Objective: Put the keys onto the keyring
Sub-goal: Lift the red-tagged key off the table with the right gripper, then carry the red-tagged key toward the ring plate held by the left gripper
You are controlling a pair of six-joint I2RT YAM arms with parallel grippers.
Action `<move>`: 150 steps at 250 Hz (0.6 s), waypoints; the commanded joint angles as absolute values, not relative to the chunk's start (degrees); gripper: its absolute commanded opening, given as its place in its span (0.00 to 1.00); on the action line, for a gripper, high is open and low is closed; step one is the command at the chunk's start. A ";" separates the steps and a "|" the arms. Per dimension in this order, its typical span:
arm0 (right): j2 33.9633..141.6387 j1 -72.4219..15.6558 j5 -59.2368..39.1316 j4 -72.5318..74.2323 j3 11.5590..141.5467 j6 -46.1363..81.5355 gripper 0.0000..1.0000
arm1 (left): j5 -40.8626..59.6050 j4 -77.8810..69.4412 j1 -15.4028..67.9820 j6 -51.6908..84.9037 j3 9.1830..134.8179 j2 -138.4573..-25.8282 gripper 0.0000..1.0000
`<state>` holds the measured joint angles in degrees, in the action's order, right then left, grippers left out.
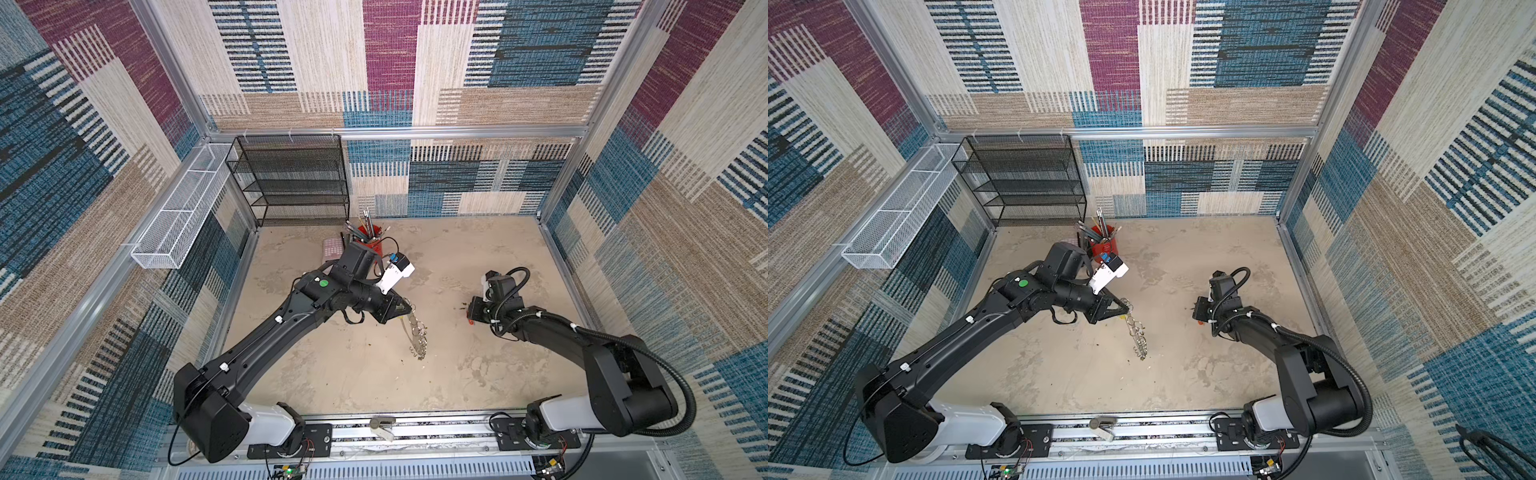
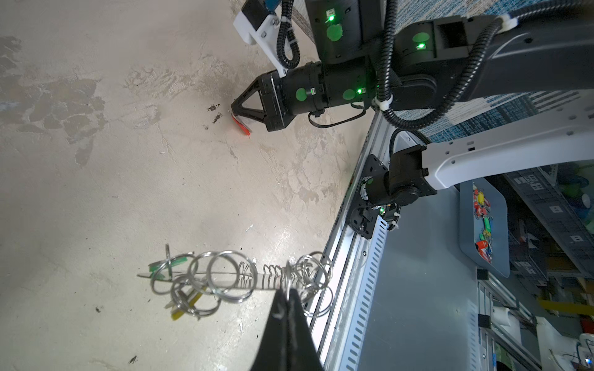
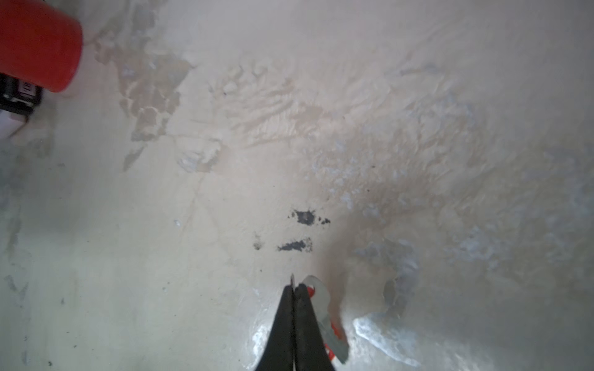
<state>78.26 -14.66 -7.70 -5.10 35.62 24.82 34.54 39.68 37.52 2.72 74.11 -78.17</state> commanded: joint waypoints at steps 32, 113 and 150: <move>68.64 -15.76 -24.56 5.25 32.59 22.04 0.00 | 34.08 37.79 37.53 -1.19 73.23 -76.17 0.00; 61.12 -17.89 -37.81 8.97 31.86 19.99 0.00 | 25.91 34.17 37.61 -5.21 70.18 -72.44 0.00; 60.34 -20.85 -41.21 9.69 32.51 18.34 0.00 | 22.40 28.39 37.73 -7.68 65.74 -67.72 0.00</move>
